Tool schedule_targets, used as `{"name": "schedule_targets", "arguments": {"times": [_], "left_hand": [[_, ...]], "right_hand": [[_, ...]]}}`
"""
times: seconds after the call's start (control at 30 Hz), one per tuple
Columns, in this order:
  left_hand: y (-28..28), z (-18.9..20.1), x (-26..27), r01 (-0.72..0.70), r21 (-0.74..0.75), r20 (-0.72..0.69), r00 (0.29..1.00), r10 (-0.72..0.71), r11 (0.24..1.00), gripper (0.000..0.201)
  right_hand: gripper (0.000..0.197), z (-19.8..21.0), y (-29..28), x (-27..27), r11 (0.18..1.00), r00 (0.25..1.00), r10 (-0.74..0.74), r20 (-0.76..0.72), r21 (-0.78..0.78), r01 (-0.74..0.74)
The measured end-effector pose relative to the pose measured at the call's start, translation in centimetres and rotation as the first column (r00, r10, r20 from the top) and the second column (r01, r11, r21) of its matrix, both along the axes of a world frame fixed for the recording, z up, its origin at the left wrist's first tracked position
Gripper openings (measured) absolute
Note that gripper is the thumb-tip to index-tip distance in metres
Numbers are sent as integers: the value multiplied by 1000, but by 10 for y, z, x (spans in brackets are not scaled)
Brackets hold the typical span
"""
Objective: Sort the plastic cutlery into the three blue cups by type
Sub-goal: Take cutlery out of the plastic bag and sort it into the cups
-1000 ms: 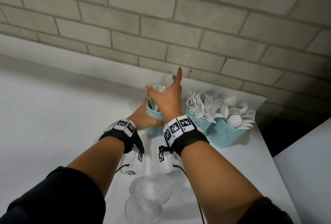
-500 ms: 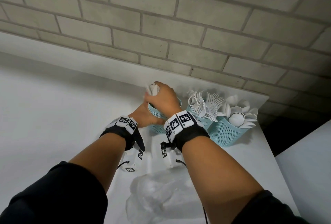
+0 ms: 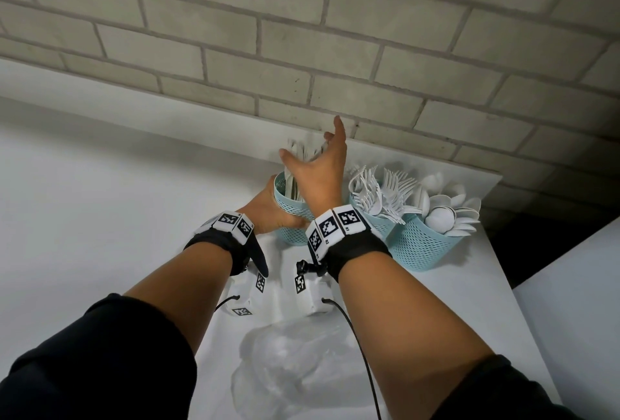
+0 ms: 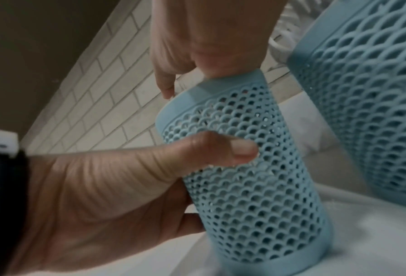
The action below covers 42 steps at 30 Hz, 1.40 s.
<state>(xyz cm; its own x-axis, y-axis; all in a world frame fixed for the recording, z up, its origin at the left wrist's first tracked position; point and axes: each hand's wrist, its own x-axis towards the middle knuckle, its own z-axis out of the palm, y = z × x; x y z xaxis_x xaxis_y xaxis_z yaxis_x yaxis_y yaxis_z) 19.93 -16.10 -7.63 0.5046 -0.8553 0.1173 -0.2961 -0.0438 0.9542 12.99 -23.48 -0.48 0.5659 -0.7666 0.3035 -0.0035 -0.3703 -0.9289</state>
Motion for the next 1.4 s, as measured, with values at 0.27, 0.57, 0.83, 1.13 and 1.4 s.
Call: {"name": "schedule_targets", "arguments": {"times": [0.27, 0.57, 0.83, 1.13, 1.4], "left_hand": [[5, 14, -9, 79, -69, -78, 993, -84, 994, 72], [0, 5, 3, 43, 58, 1, 999, -43, 997, 91], [19, 21, -15, -137, 486, 176, 983, 56, 863, 82], [9, 71, -77, -73, 791, 351, 868, -351, 608, 58], [-40, 48, -119, -89, 276, 217, 976, 29, 957, 117]], "right_hand": [[92, 2, 2, 5, 993, 945, 27, -327, -98, -62], [71, 6, 8, 1, 986, 970, 117, -212, -93, -140], [60, 27, 18, -44, 933, 987, 136, -86, -323, -157], [27, 27, -4, -107, 883, 927, -308, 213, -298, 362], [15, -7, -23, -150, 884, 883, -465, -58, -84, 460]]}}
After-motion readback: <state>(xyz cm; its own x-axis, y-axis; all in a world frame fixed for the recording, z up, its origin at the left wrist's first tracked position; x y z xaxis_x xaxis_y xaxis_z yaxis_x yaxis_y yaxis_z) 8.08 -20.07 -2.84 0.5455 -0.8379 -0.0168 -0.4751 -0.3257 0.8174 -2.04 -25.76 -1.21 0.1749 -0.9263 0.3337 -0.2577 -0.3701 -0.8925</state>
